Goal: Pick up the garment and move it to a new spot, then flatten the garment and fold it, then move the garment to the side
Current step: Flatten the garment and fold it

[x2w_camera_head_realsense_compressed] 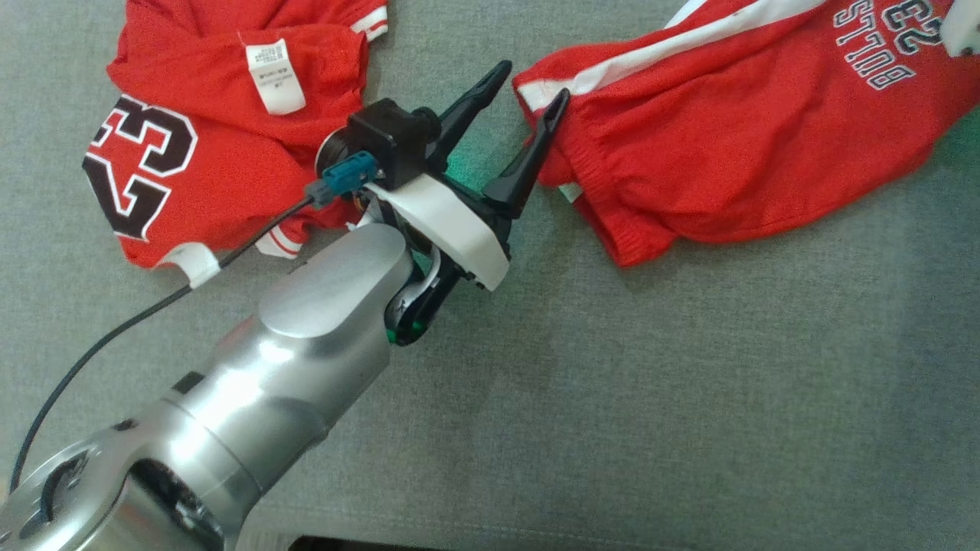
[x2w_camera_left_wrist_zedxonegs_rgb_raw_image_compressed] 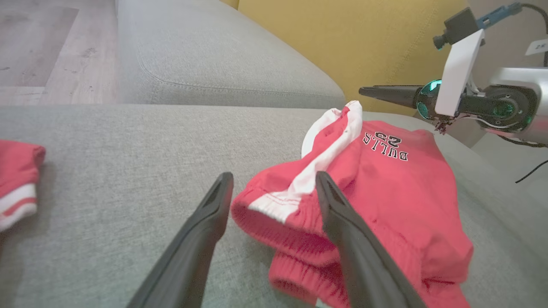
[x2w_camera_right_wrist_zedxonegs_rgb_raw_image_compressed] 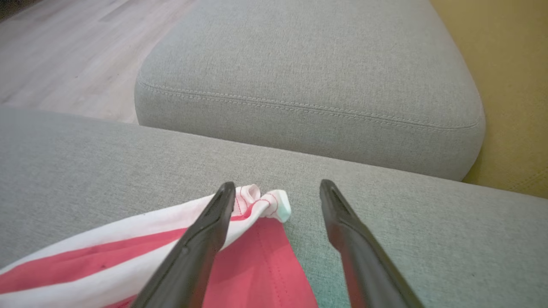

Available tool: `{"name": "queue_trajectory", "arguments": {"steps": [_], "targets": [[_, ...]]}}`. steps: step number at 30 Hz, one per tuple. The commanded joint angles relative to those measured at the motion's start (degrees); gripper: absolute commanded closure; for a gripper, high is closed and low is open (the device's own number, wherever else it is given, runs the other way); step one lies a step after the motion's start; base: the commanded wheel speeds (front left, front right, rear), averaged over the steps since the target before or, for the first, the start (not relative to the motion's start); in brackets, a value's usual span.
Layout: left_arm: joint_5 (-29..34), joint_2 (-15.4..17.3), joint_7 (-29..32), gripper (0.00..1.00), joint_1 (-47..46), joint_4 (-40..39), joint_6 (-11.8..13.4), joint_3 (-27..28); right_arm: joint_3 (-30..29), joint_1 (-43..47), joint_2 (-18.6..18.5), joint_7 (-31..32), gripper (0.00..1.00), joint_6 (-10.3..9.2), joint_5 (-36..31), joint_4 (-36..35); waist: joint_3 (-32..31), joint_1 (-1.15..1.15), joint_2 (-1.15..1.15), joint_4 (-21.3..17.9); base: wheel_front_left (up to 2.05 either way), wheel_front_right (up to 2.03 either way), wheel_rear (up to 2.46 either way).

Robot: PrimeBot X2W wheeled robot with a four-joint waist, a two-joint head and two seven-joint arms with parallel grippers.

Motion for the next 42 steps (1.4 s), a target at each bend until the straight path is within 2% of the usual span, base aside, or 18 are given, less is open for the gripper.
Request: {"name": "queue_trajectory", "arguments": {"steps": [1,13,17,20,26,28,33,38,42], "targets": [[0.6,1.02,-0.58,0.0,-1.44,-0.66,-0.18,2.43,0.19,-0.41,0.53,-1.12,0.0,-0.04,1.14,-0.9,-0.79,0.0,0.0,-0.31,0.0,0.0,0.0],[0.86,2.88,-0.76,0.0,4.43,1.39,-0.2,4.58,1.49,6.18,0.0,-7.23,0.0,-0.04,9.04,-1.44,-8.23,0.0,0.0,-3.5,0.0,0.0,0.0],[1.45,3.95,-0.77,0.0,5.79,1.14,0.67,5.67,2.1,8.43,0.28,-10.17,0.0,-0.04,10.88,-3.29,-10.57,0.0,0.0,-4.68,0.0,0.0,0.0],[5.02,5.99,-0.77,0.0,6.77,-1.41,3.44,9.05,2.71,10.49,0.66,-14.04,0.0,-0.04,12.29,-6.02,-12.74,0.0,0.0,-5.87,0.0,0.0,0.0],[16.57,9.61,-0.78,0.0,13.86,-13.92,10.41,21.9,1.61,15.92,2.49,-20.5,0.0,-0.04,13.24,-12.29,-16.74,0.0,0.0,-8.14,0.0,0.0,0.0],[21.15,10.56,-0.78,0.0,19.76,-19.54,12.29,27.63,-1.91,20.13,4.85,-21.27,0.0,-0.04,12.36,-15.79,-18.57,0.0,0.0,-9.44,0.0,0.0,0.0],[24.57,10.33,-0.78,0.0,30.8,-25.9,13.44,36.71,-12.91,30.69,12.46,-21.36,0.0,-0.04,6.52,-25.36,-21.02,0.0,0.0,-11.74,0.0,0.0,0.0],[27.27,8.09,-0.78,0.0,40.49,-28.95,12.92,43.52,-20.64,43.32,20.38,-21.37,0.0,-0.04,-3.77,-33.78,-22.66,0.0,0.0,-12.88,0.0,0.0,0.0],[29.46,5.98,-0.78,0.0,44.96,-28.69,10.78,45.19,-23.1,50.71,23.05,-21.38,0.0,-0.04,-8.98,-37.06,-22.91,0.0,0.0,-12.91,0.0,0.0,0.0]]}}
